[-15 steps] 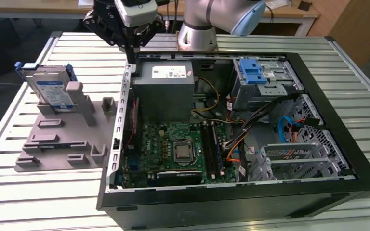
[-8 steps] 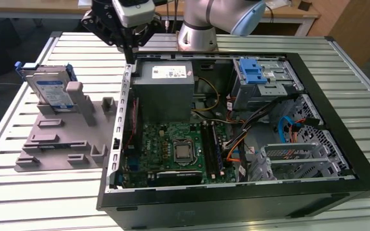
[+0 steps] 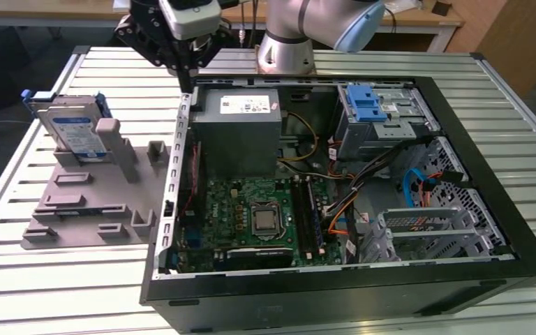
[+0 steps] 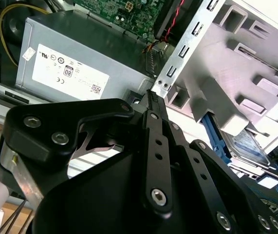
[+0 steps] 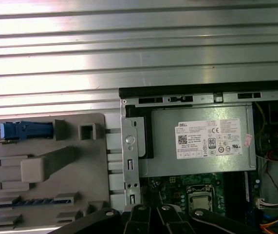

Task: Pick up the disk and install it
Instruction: 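Reach for the disk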

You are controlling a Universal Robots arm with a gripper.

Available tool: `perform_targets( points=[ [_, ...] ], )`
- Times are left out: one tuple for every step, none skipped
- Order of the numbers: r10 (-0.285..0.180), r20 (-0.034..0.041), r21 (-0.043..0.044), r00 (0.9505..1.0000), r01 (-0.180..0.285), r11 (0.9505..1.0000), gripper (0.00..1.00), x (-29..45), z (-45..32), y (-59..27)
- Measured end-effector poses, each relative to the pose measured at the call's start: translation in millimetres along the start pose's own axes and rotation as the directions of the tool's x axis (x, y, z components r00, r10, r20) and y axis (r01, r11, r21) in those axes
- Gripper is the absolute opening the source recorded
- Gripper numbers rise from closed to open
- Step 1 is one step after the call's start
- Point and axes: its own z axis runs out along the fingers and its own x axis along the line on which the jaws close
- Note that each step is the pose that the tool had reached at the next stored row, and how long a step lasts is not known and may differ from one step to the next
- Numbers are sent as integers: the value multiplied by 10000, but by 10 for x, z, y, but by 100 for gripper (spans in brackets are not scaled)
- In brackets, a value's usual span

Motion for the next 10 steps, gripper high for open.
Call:
perform_targets(
  points=[
    [0, 0, 0, 10000, 0, 10000, 11, 4, 0, 0],
    [0, -1, 0, 10000, 0, 10000, 11, 7, 0, 0],
    [0, -1, 0, 10000, 0, 10000, 11, 11, 0, -1],
    [0, -1, 1, 10000, 0, 10000, 11, 14, 0, -1],
    [0, -1, 0, 10000, 0, 10000, 11, 18, 1, -1],
    [1, -1, 0, 10000, -1, 10000, 11, 22, 1, -2],
    [0, 0, 0, 10000, 0, 10000, 11, 27, 1, -2],
    [0, -2, 1, 10000, 0, 10000, 11, 34, 0, -3],
    [1, -2, 1, 10000, -1, 10000, 11, 46, 0, -3],
    [1, -2, 1, 10000, -1, 10000, 11, 59, 1, -4]
  ],
)
